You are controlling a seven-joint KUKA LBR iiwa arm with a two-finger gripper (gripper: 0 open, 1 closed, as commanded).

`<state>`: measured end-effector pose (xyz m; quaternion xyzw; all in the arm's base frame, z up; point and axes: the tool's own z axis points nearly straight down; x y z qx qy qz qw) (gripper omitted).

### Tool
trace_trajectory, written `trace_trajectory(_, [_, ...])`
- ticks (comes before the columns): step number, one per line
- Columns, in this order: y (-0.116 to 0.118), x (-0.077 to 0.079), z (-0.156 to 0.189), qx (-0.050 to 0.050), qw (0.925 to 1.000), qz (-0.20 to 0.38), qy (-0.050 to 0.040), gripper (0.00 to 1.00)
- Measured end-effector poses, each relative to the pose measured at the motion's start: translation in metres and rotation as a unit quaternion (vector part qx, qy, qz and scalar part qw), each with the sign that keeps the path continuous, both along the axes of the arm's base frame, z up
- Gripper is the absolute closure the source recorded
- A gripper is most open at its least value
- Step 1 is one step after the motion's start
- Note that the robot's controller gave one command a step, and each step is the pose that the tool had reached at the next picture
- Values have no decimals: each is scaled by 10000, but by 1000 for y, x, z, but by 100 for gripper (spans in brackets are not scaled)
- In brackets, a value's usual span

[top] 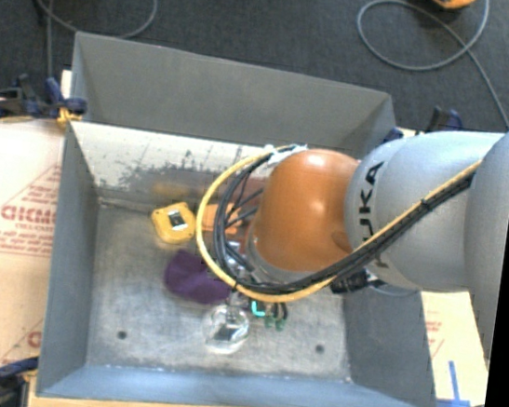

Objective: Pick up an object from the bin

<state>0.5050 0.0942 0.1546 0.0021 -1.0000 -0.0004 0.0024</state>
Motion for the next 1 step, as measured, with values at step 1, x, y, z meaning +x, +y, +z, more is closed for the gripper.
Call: trace_trajectory(1, [0, 2, 3, 5, 10000, -13, -35, 0])
